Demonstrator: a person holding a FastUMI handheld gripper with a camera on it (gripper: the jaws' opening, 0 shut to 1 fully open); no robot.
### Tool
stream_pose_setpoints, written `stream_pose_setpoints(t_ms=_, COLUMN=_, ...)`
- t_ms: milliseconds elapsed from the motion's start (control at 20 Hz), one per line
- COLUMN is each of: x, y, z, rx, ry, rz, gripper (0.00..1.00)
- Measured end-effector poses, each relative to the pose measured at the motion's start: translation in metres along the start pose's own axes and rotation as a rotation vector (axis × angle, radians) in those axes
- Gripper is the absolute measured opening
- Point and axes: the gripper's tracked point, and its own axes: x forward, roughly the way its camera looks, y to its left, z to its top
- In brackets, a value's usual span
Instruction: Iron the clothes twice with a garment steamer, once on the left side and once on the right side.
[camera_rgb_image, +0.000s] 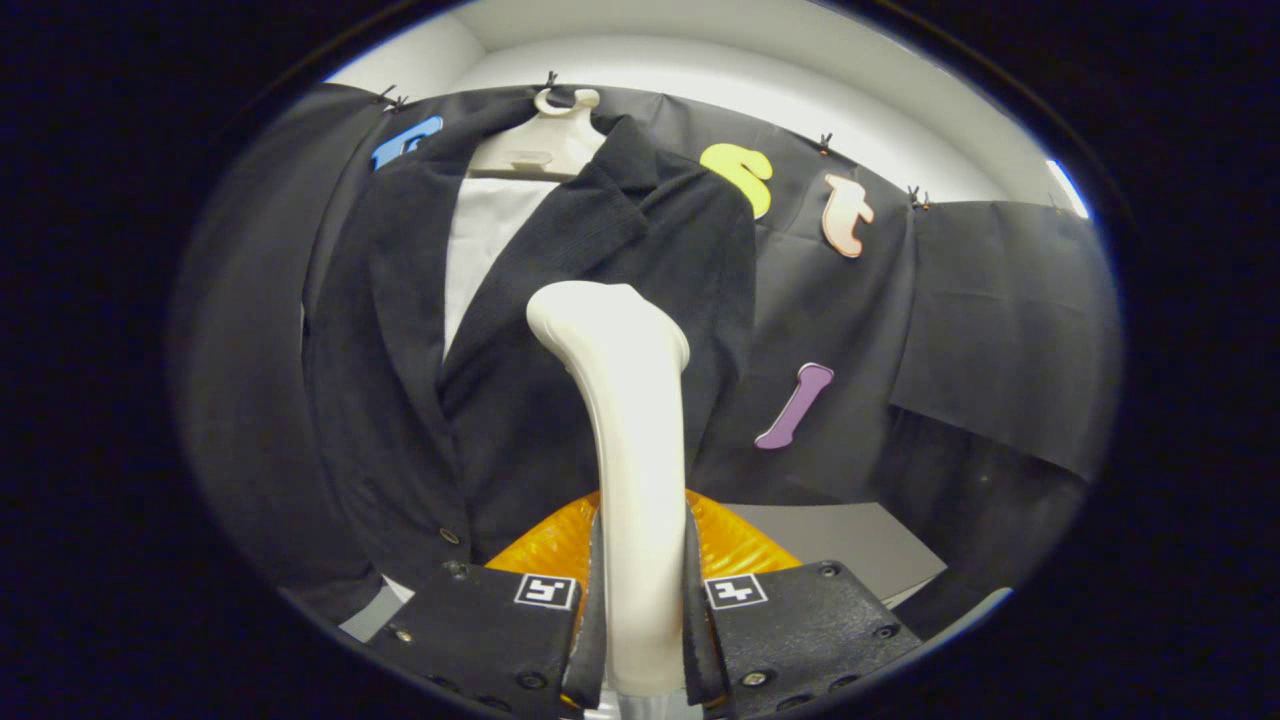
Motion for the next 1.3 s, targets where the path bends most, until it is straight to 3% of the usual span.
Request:
stream_pose_setpoints(t_ms=700, x=-0.002, y=0.041, z=-0.116, rx=-0.005, ry=0.180, rz=0.056, gripper=0.34)
stream_pose_setpoints(t_ms=1300, x=0.004, y=0.058, z=-0.186, rx=-0.062, ry=0.282, rz=0.078, gripper=0.34)
